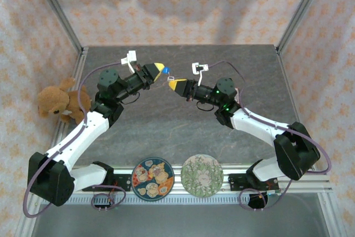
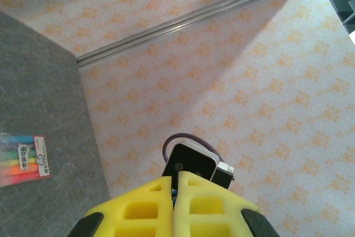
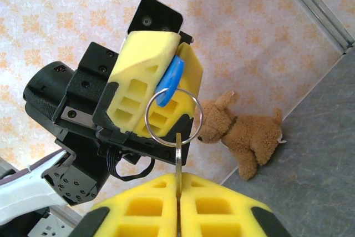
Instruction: Remove the keys from the keyring
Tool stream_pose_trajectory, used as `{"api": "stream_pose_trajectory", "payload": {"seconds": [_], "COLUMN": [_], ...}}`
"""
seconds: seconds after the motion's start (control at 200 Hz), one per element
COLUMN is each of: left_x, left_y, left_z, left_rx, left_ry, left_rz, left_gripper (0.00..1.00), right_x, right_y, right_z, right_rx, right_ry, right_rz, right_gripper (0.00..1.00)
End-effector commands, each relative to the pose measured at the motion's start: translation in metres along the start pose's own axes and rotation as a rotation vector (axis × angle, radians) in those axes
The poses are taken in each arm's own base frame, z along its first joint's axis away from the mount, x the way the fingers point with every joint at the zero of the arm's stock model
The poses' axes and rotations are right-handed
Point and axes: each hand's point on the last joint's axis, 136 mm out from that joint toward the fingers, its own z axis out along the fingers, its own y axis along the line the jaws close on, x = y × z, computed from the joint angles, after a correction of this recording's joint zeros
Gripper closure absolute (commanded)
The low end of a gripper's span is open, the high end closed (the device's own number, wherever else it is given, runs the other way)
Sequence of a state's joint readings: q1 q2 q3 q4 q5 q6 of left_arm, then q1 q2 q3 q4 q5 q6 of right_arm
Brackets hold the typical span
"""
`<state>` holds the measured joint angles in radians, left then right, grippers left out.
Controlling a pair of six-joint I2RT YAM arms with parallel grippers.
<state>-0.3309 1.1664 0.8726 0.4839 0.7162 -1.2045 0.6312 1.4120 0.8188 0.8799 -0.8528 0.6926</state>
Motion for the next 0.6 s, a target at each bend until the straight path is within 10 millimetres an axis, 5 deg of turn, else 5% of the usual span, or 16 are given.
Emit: {"api": "stream_pose_trajectory", "payload": {"seconds": [0.0, 0.12, 0.38, 0.596], "left_x": [-0.007, -0.007, -0.008, -0.007], "left_y": [-0.012, -0.011, -0.017, -0.022], "left_z": [-0.007, -0.007, -0.005, -0.005], "left_rx": [0.036, 0.037, 0.057, 0.077], "left_ry": [-0.038, -0.04, -0.033, -0.024], "left_rz": [0.028, 0.025, 0.015, 0.002], "left_gripper": [1.0, 1.0, 1.0, 1.0], "right_x": [-0.009, -0.009, -0.013, -0.028], "right_y": [0.008, 0.004, 0.004, 0.005], "right_z": [-0.003, -0.002, -0.002, -0.001], "right_rx": [-0.03, -0.017, -0.017, -0.013], "right_ry": [-0.033, -0.034, -0.055, -0.121], "right_rz": [-0.022, -0.019, -0.024, -0.06], "right_gripper": [0.94, 0.95, 0.5, 0.32]}}
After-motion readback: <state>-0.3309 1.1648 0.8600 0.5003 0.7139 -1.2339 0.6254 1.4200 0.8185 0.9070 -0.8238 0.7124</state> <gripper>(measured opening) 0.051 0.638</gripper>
